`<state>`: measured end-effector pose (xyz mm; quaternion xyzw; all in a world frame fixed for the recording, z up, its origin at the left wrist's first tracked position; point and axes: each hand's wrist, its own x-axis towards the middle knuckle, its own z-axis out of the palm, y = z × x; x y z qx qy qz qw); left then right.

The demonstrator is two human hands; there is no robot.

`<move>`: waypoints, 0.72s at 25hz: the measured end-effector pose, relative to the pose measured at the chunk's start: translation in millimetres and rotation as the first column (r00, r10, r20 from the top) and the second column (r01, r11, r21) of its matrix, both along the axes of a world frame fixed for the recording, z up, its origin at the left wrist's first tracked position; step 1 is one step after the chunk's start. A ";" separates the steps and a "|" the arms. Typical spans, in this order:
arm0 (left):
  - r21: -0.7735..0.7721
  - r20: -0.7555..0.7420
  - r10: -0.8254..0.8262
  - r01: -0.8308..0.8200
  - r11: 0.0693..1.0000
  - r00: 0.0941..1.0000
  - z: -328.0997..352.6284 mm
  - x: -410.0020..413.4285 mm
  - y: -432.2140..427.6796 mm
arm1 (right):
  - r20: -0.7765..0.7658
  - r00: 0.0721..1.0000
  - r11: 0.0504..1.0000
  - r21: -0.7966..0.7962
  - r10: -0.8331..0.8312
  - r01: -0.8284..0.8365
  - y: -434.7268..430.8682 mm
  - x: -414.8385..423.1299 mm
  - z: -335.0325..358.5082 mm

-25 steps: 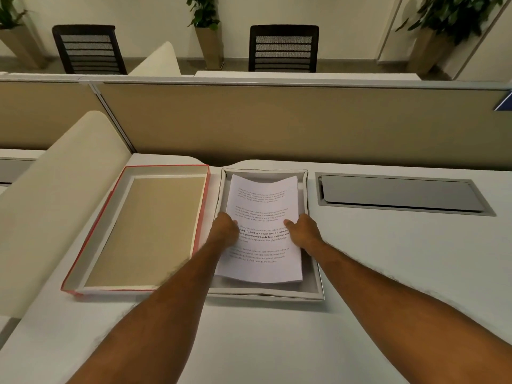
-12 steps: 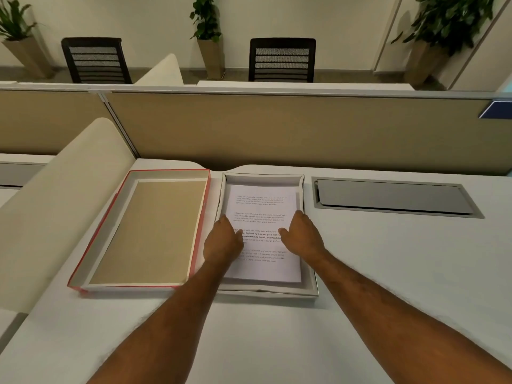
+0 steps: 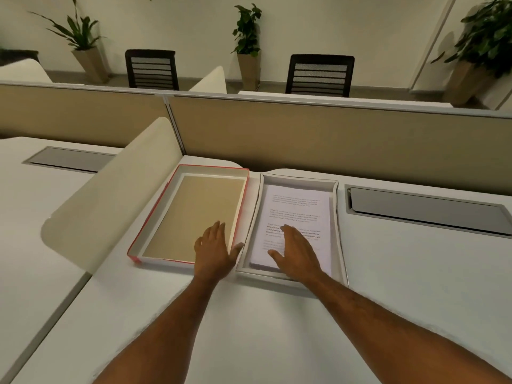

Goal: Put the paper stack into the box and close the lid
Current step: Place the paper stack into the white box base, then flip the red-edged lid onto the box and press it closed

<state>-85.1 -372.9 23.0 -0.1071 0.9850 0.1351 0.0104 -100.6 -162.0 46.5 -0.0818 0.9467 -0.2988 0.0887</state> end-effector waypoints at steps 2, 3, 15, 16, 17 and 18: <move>-0.007 0.042 0.083 -0.083 0.997 0.996 -4.9 11.2 -26.4 | -0.008 0.999 0.999 0.008 0.052 -0.051 -27.1 8.0 -1.2; -0.006 0.042 0.127 -0.127 0.992 0.991 -6.0 17.7 -39.9 | -0.012 0.997 0.997 0.009 0.078 -0.078 -40.9 10.9 -2.0; 0.303 0.076 0.687 -0.673 0.674 0.722 -25.2 44.5 -139.2 | 0.011 0.989 0.933 0.329 0.149 -0.145 -128.2 12.5 -34.6; 0.313 0.101 0.720 -0.709 0.632 0.686 -28.0 44.0 -137.7 | -0.003 0.988 0.927 0.346 0.153 -0.143 -129.6 13.0 -37.7; 0.309 0.122 0.741 -0.735 0.604 0.661 -30.8 43.9 -133.9 | -0.014 0.987 0.922 0.358 0.162 -0.147 -130.6 14.2 -39.9; 0.300 0.132 0.748 -0.745 0.595 0.650 -33.9 43.5 -130.0 | -0.019 0.985 0.918 0.365 0.171 -0.152 -131.7 15.5 -40.8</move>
